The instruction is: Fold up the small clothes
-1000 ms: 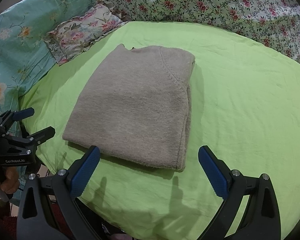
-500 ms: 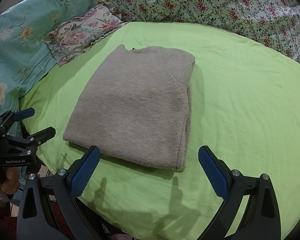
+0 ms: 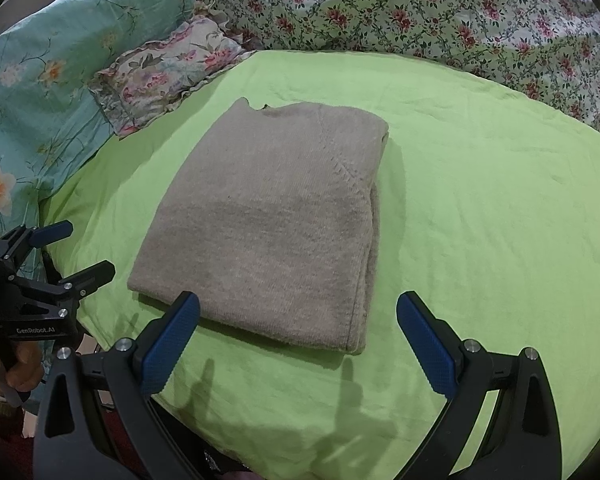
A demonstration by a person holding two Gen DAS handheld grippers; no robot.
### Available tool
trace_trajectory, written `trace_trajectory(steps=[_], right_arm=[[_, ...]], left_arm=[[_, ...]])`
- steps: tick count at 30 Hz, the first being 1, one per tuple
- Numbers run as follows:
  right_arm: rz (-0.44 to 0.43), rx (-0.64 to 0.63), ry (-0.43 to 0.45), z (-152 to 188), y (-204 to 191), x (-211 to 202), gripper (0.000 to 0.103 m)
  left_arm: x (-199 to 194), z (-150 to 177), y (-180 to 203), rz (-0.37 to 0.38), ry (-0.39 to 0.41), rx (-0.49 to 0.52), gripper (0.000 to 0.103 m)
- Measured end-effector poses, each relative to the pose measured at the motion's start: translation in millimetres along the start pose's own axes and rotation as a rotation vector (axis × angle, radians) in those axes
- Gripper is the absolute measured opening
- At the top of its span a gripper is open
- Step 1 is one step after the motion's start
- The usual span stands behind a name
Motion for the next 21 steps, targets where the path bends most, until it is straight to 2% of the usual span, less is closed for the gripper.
trace_trajectory(steps=[21], right_arm=[[-0.001, 0.006, -0.003, 1.6, 0.1, 3.1, 0.099]], left_arm=[[1.6, -3.3, 3.3, 0.004, -0.004, 0.002, 0.102]])
Point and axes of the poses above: each gripper's, at about its wrist camera, not at the fingertips, and x roughly the way its jaws point, y to its right, z to its underside, the point moved 2 cm from there along x, roughly the way its jaws point, and after that the axes turned 10 degrees about -x, right-handed, at the moved point
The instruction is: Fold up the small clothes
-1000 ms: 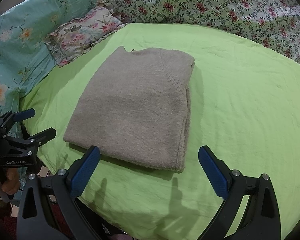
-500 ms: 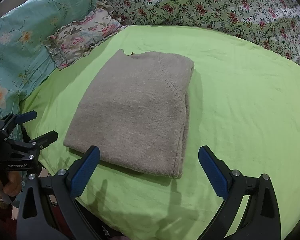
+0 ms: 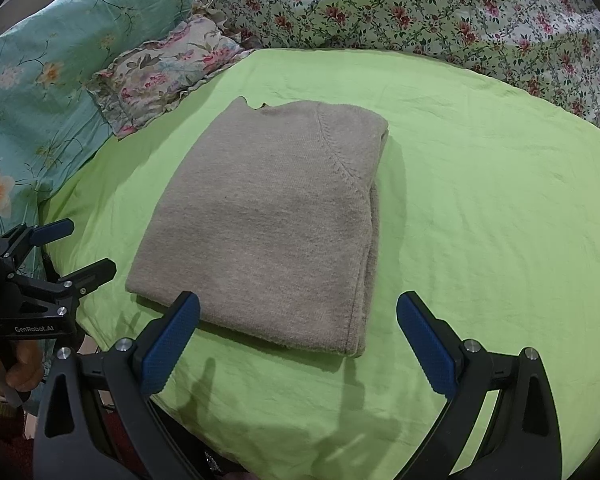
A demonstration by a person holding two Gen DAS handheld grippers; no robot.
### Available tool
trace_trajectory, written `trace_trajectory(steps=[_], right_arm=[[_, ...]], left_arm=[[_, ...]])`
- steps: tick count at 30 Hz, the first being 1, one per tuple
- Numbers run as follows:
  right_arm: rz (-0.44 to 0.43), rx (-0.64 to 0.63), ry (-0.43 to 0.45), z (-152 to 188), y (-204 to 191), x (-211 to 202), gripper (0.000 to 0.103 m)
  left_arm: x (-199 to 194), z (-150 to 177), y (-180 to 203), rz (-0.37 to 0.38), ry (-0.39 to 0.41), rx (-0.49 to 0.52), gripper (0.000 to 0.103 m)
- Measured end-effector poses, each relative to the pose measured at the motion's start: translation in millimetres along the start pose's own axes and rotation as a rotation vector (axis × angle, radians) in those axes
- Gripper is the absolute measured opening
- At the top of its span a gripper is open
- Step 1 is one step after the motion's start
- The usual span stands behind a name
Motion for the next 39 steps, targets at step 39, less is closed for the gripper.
trace_trajectory(steps=[39], right_arm=[[0.004, 0.016, 0.023, -23, 16, 4, 0.099]], left_arm=[[7, -23, 10, 0.006, 0.029, 0.006, 0.102]])
Point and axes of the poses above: each gripper's, at about its wrist camera, not at the fingertips, and x roughly the way its jaws point, y to its right, z to its underside, the point moved 2 cm from there along x, roughly the way its jaws point, and after that the axes turned 10 degrees about -x, right-handed, at the moved point
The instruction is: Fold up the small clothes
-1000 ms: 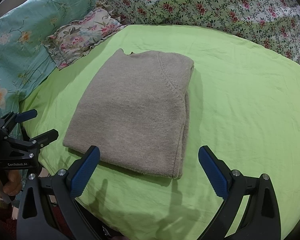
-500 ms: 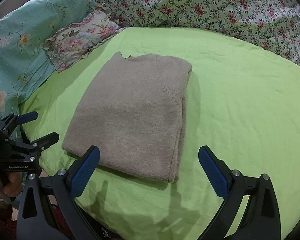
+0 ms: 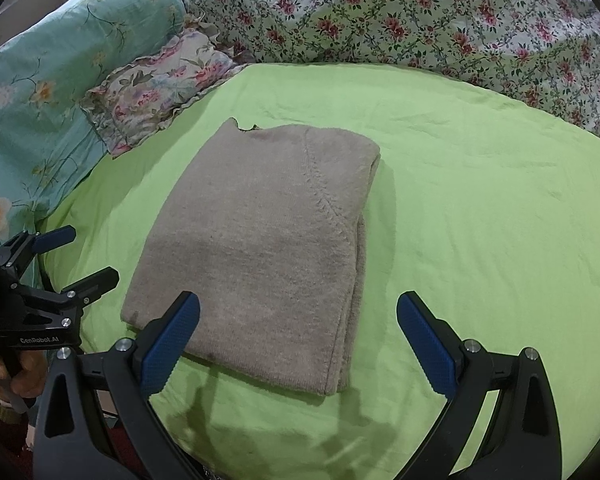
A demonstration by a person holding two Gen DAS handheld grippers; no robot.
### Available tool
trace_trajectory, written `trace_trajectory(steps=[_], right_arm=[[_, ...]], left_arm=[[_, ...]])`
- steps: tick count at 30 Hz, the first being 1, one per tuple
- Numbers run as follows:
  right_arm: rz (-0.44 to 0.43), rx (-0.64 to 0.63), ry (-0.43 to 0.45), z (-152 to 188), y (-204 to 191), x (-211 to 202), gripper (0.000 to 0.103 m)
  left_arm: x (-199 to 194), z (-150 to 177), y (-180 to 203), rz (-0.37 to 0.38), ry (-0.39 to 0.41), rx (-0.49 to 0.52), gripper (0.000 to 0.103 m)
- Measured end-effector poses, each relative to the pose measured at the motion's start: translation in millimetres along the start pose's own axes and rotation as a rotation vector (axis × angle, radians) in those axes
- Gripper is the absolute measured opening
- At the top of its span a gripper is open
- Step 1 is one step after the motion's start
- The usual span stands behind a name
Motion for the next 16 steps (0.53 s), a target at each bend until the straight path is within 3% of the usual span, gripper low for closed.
trace_trajectory(steps=[16], right_arm=[[-0.016, 0.009, -0.015, -9, 2, 13, 0.099]], left_arm=[[11, -14, -12, -0.009, -0.011, -0.042, 0.102]])
Point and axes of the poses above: each gripper's, at about its wrist camera, not at the fingertips, and x roughly the way its jaws point, y to its right, z to its underside, the point moved 2 cm from there along x, roughly the way its jaws point, and after that the axes turned 10 degrees about -x, right-handed, at the moved point
